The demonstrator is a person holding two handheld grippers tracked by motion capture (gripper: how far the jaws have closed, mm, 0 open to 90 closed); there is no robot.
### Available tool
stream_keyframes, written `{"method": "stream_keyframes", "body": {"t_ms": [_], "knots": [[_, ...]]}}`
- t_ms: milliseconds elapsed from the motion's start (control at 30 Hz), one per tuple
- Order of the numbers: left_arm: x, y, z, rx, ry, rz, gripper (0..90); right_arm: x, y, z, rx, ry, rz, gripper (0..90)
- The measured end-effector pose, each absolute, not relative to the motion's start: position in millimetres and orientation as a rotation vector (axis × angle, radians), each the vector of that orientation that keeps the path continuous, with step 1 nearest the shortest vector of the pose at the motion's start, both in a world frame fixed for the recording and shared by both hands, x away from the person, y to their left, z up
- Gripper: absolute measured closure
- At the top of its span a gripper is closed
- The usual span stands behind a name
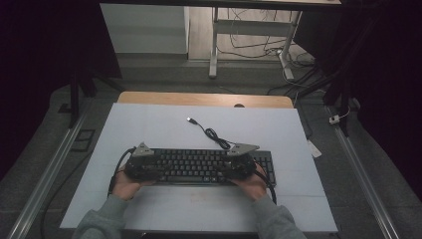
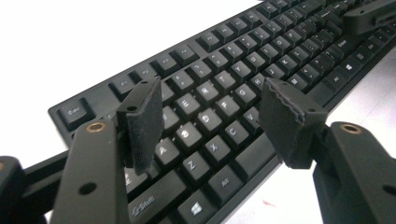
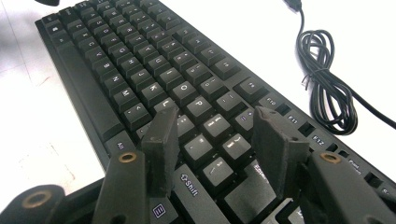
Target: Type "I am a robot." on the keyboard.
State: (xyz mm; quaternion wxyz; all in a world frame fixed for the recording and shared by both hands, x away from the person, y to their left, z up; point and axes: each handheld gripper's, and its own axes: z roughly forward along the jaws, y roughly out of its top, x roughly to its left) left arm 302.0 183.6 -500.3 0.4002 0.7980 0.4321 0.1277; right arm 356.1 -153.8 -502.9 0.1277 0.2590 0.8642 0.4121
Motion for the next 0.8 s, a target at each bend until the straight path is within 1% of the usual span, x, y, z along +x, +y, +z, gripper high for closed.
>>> {"method": "stream_keyframes", "body": {"t_ms": [300,800], "knots": [[291.7,193.0,-503.1,2.022,1.098,0.325,35.3,356.8,-157.8,-501.8,0.760,2.507,1.196,51.0],[291.5,195.9,-505.2,2.022,1.108,0.316,33.6,356.2,-156.3,-501.0,0.753,2.509,1.203,51.1]]}}
